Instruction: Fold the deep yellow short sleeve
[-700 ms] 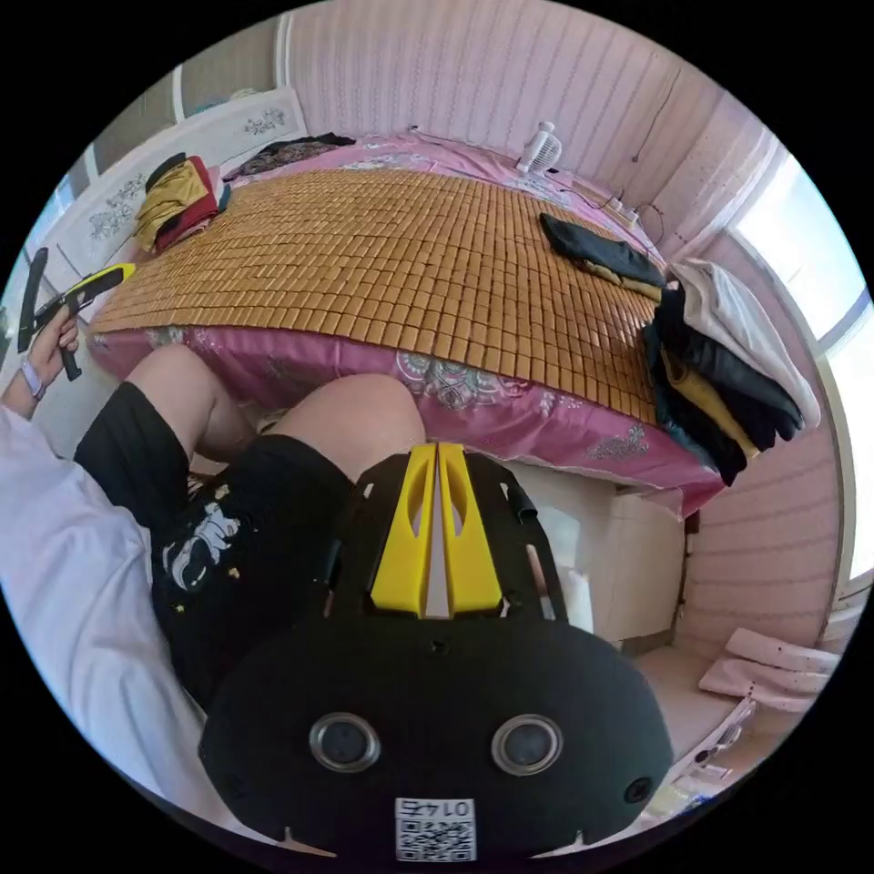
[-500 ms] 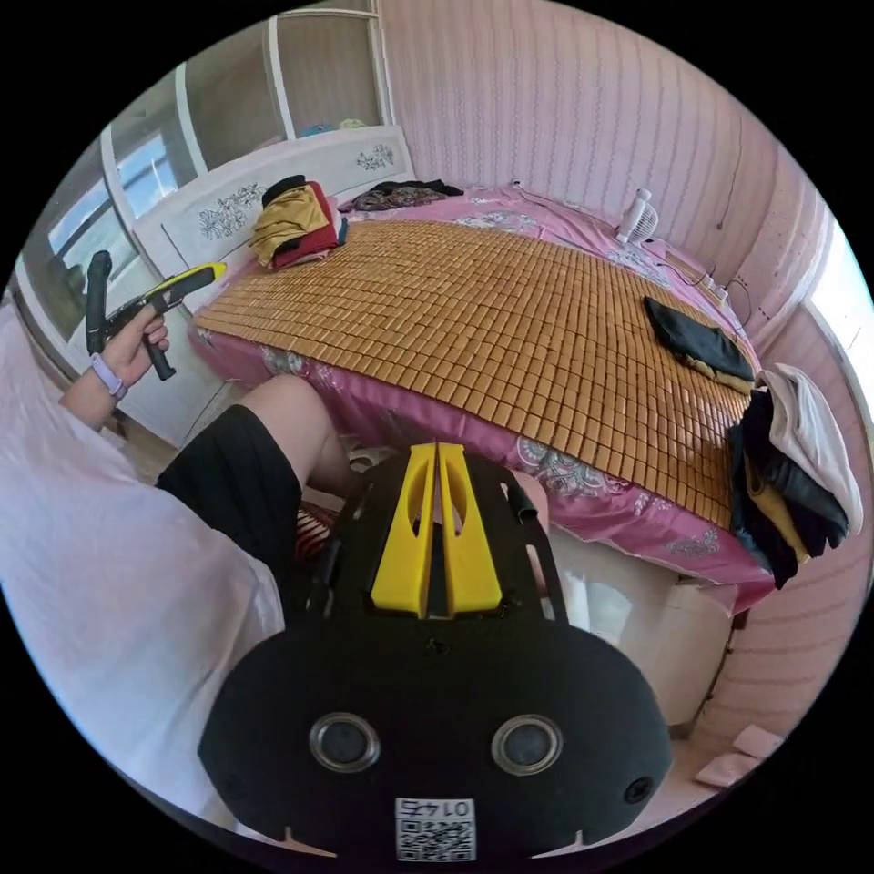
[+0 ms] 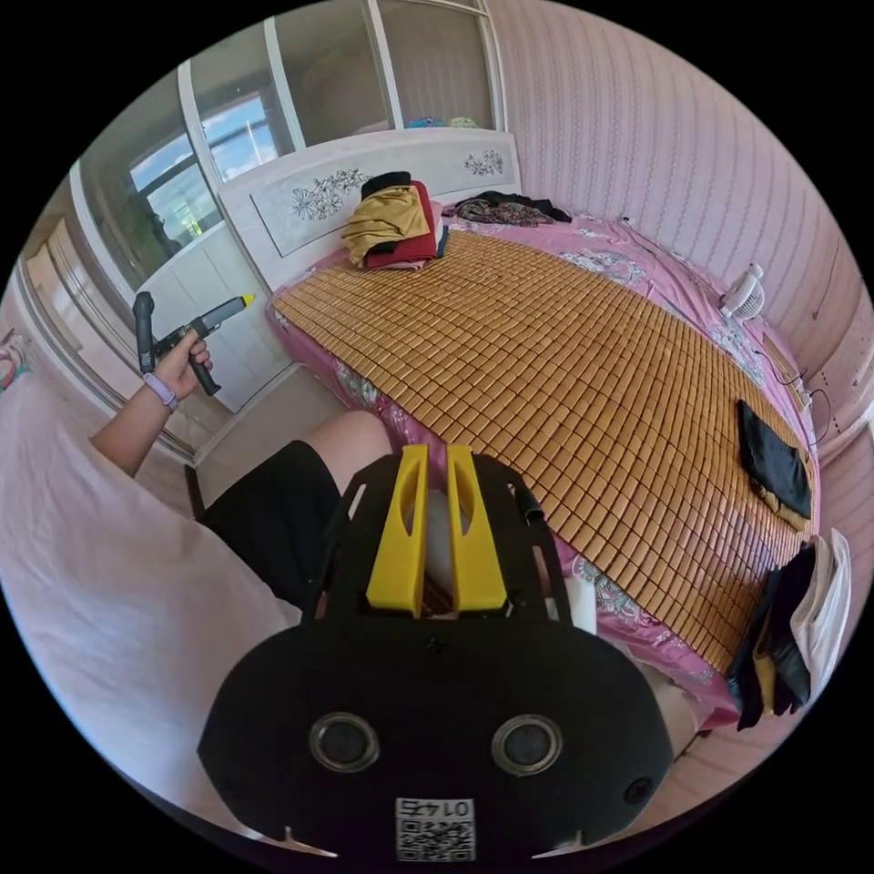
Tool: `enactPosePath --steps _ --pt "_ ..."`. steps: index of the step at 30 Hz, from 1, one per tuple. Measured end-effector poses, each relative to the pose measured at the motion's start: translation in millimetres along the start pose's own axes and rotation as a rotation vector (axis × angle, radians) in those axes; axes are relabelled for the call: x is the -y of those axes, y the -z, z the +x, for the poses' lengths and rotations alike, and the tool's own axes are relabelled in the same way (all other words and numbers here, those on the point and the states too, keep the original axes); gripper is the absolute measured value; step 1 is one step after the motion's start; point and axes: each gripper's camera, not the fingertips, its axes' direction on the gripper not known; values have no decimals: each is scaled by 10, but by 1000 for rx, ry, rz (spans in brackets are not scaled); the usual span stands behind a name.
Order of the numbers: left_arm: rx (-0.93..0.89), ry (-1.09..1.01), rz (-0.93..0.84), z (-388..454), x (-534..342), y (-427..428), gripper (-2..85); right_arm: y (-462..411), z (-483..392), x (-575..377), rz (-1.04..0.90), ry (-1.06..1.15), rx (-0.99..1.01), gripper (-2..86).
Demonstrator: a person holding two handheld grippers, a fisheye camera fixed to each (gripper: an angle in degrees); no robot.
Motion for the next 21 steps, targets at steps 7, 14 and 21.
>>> enactPosePath --steps 7,14,21 --pt "10 83 -16 -771 231 -705 136 -552 191 1549 -15 167 95 63" --pt "-82 287 -101 -1630 799 -1969 112 -1611 376 3851 -35 190 186 74" --pt "-159 422 -185 -2209 1316 -3272 109 -2902 302 6017 37 132 271 121"
